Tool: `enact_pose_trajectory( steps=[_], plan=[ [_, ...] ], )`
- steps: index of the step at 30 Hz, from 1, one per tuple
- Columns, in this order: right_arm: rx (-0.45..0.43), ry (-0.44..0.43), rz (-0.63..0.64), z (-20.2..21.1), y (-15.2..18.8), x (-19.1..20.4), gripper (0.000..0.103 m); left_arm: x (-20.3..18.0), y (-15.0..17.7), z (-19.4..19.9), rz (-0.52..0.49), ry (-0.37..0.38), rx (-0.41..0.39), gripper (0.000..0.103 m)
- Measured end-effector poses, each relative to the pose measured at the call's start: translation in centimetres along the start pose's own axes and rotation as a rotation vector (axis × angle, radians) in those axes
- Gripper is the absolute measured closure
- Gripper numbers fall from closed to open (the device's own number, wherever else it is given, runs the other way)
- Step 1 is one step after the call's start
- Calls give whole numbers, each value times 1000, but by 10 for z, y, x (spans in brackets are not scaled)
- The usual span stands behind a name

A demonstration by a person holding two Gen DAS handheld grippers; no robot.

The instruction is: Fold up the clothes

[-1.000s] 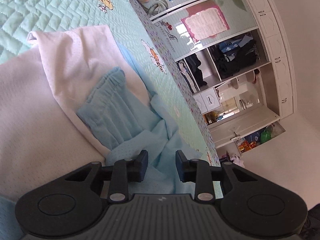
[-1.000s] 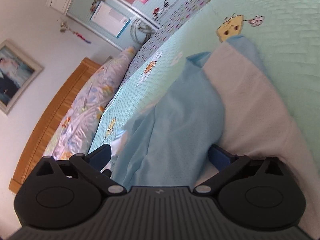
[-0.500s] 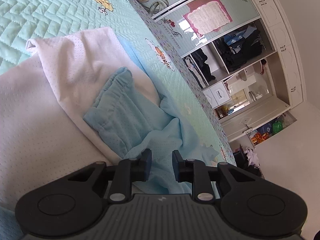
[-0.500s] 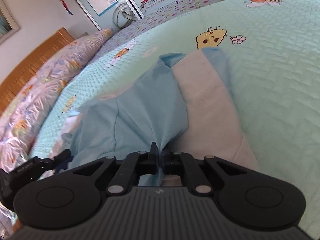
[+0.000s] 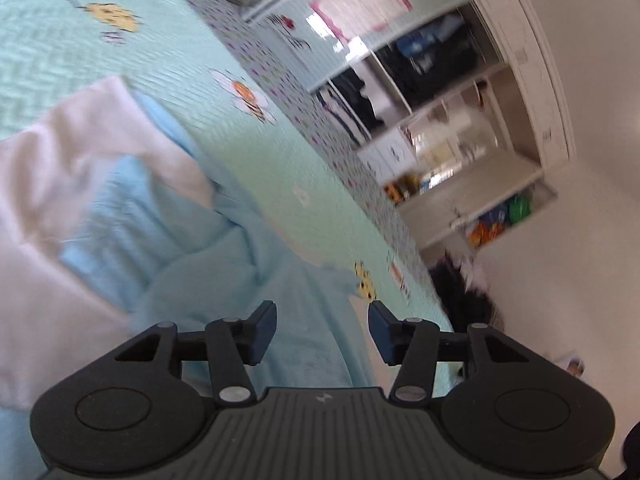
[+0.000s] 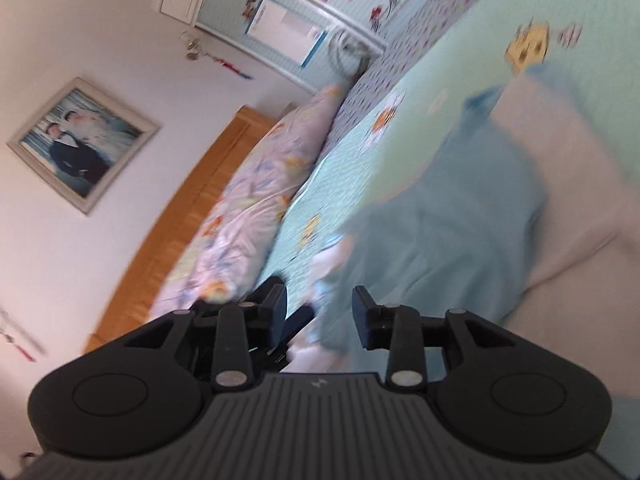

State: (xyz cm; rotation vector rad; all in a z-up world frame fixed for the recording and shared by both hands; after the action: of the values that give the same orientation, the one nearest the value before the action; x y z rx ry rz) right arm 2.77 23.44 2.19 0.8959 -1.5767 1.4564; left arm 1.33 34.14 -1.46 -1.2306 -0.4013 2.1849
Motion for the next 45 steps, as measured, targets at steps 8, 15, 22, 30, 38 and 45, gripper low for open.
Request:
enact_pose_trajectory(
  steps=[8,15,22,30,38,45],
  plan=[
    [90,160,-129,-20,19,-69,99,51,-12,-65,90,-188,84,99],
    [102,119,-47,-24,15,-42,50,63,-14,-30,112,-183,53,80],
    [97,156,33,-28,21,-21,52,48,0,38,49,-147,5,49],
    [-5,84,-21,3,59,-7,38,71,45,103,71,-139,41,41],
    [14,99,-23,37,87,28,35,102,71,192,70,-196,4,38],
    [138,210,187,31,134,100,31,141,74,304,50,-250,-95,35]
  ],
)
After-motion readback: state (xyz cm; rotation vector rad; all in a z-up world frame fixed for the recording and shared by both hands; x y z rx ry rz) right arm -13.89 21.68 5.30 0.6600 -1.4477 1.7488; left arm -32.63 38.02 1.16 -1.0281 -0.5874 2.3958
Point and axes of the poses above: each gripper's, at about its wrist camera, not at the fingertips, and z roughly against the way its jaws point, x to its left, y to its underside, the point moved 6 cm from there along -z, roughly the way its jaws point, and after that the axes turned 14 degrees about -y, right-handed, at the moved point
